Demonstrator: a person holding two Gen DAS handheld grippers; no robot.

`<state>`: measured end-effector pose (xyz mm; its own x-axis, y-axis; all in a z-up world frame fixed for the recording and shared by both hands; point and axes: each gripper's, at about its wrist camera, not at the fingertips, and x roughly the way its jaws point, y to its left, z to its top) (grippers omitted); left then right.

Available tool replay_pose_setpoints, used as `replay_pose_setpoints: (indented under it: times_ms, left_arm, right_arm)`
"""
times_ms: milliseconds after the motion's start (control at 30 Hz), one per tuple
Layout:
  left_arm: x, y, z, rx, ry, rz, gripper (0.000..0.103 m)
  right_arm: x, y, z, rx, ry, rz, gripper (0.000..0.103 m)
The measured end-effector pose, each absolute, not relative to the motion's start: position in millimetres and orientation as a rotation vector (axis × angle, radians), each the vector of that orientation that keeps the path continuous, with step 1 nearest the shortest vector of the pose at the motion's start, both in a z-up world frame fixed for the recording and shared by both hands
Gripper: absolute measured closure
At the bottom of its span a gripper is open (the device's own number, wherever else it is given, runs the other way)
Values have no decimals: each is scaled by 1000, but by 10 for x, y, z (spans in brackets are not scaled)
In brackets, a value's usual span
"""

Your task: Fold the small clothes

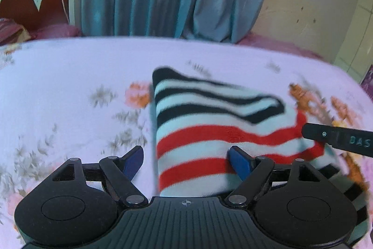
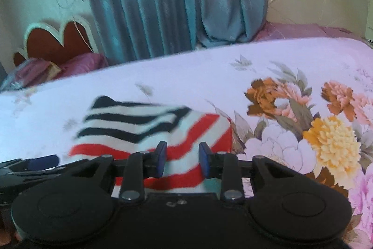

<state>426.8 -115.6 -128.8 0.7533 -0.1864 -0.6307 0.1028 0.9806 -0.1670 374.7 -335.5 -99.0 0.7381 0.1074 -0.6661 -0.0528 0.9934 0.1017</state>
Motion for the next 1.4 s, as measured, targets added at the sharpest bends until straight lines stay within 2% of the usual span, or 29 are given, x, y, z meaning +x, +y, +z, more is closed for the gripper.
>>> replay_pose_setpoints:
  times_ms: [33,133,200,400,633,733,1167,1300,1400]
  left_arm:
    - [4272,-1163,-1333,-126,702,-164,23]
    - [4316,-1122,-1407,-184,725,-181,22]
    - [4369,-1067,-1388,-232,753,-187,22]
    - [4550,-1160,-1189,-215,687,-172,23]
    - [5004,-1126,-1459,-217,766,-100,22]
    - [5006,-1112,-1515,-239,761,-106,21]
    - [4974,-1182,-1452,-180,755,-88,19]
    - [4862,-1183,-1368,-165,736,-82,19]
    - [4680,-1143,-1274,-166,711,-105,19]
  right_arm:
    - [3781,-3351,-1079,57,756,74,78]
    - [3800,-3439,-1311,59,769,75,76]
    - [3800,-3430,-1279,48,780,82,76]
    - [3930,-3374,-987,73,706,115,73]
    - [4398,-3334,-1224,12,754,32,72]
    - [4416,-3418,-1395,18,762,10,73]
    - [4432,-3389,-1361,6,779,14,71]
    - [4324,-3430,-1193,54,752,41,63]
    - [4137,-3421,-1037,55,715,81,62]
